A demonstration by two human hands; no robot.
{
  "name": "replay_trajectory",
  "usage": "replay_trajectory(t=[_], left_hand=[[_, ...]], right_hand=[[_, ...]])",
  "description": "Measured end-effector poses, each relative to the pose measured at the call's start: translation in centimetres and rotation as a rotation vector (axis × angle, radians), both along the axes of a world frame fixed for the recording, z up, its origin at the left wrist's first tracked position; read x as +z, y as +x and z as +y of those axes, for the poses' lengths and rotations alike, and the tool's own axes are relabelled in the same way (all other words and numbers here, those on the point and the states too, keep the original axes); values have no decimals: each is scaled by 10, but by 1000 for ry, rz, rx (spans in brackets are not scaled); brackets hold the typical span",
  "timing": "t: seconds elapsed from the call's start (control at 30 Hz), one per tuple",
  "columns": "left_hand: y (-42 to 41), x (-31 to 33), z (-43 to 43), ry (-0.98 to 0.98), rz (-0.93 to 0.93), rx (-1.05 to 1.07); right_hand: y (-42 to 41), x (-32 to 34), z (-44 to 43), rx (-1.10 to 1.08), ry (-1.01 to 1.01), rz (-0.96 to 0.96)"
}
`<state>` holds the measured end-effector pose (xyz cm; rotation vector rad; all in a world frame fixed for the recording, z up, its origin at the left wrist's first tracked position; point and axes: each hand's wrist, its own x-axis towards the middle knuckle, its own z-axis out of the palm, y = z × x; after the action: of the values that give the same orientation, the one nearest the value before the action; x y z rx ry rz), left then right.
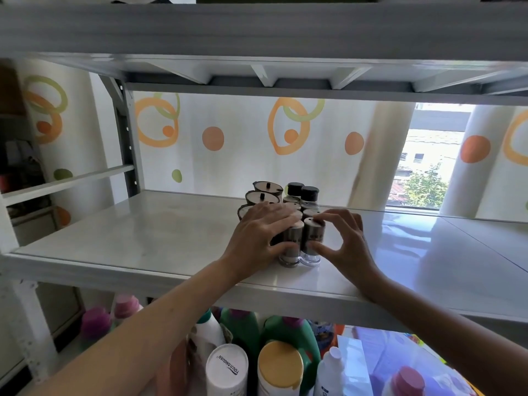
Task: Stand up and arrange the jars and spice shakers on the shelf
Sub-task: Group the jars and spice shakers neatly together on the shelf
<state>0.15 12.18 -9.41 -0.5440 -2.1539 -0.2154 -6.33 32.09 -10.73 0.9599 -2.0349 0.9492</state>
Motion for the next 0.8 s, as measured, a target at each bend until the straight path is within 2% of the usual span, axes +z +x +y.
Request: replay_trajectory(t=[0.07,0.13,0.2,0.27,0.4,0.53,0.57,0.63,0.7,0.73,0.77,0.8], left_hand=[[4,1,-2,239,74,12],[10,6,-3,708,103,52],[9,9,-6,1148,-36,35],[3,6,-6,1332,-194,-3],[-4,3,9,1404,-304,42],[-8,6,14,1451,-283,93],[-8,5,12,1469,-253,92],[-3,3,5,1473,-67,78],[13,4,-7,1395,95,-16],[22,4,-16,1328,50,-132],[33,5,-24,1253,-96,-303],[44,8,-29,1156,-318,-477]], right_hand=[[4,5,1,52,-209,-241],[7,8,1,81,-447,-539],[8,7,-3,66,-568,-755],[12,7,-16,91,-636,-917],[21,15,-42,210,-769,-1107],[26,19,-51,225,-803,-1097],[23,17,-49,234,-797,-1083],[22,16,-42,197,-798,-1023],[23,14,-25,172,-864,-792],[24,12,-15,195,-872,-661],[23,9,-3,260,-833,-590],[25,8,7,363,-763,-615]])
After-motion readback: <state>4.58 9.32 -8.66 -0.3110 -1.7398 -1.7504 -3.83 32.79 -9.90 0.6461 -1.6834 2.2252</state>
